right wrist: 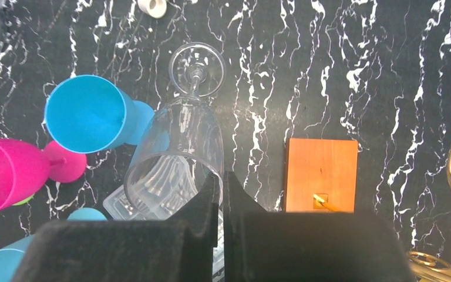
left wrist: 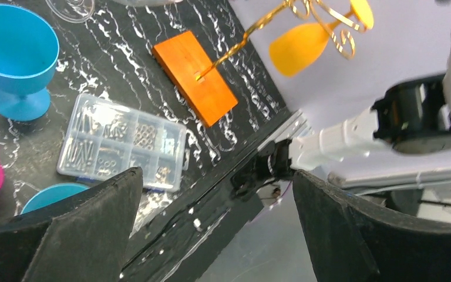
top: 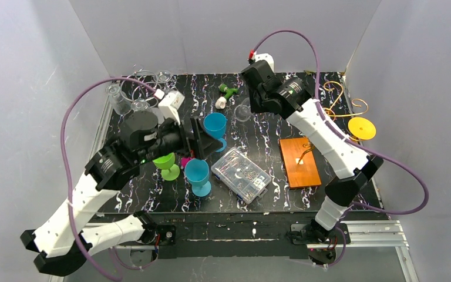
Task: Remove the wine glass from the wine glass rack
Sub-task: Place the wine glass at the center of the board.
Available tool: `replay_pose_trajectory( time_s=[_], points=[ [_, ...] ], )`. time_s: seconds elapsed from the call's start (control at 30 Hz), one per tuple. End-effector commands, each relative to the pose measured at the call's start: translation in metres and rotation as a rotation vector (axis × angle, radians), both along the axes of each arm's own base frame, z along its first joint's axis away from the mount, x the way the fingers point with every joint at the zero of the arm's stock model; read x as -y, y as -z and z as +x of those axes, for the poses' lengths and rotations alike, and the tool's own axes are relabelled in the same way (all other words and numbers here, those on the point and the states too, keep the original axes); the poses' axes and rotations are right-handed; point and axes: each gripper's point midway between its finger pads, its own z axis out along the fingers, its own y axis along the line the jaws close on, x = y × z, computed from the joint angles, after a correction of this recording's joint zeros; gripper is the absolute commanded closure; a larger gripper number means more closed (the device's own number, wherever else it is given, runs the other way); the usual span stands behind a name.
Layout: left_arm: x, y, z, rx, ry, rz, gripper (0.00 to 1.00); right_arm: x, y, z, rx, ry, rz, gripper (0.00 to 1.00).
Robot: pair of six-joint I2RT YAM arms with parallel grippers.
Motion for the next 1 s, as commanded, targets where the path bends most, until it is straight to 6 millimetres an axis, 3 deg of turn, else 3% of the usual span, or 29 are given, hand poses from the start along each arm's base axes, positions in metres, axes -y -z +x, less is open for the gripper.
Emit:
replay_pose_trajectory(
  time_s=[0.0, 0.3, 0.7, 0.97],
  points=[
    [-0.016, 0.040, -0.009, 0.048, 0.008, 0.179, 0.02, -0.002, 0.016, 0.007, -0.064, -0.029, 0.021, 0.99],
    [-0.025, 0.069, -0.024, 0.094, 0.085, 0.345, 0.02, -0.009, 0.049, 0.016, -0.177, -0.052, -0.005, 0.99],
    [-0.033, 0.072, -0.022, 0.136, 0.095, 0.406, 0.02, -0.002, 0.073, 0.021, -0.284, -0.062, -0.019, 0.99],
    [-0.032, 0.085, -0.021, 0.115, 0.105, 0.436, 0.02, -0.004, 0.084, 0.023, -0.345, -0.086, -0.015, 0.99]
  ],
)
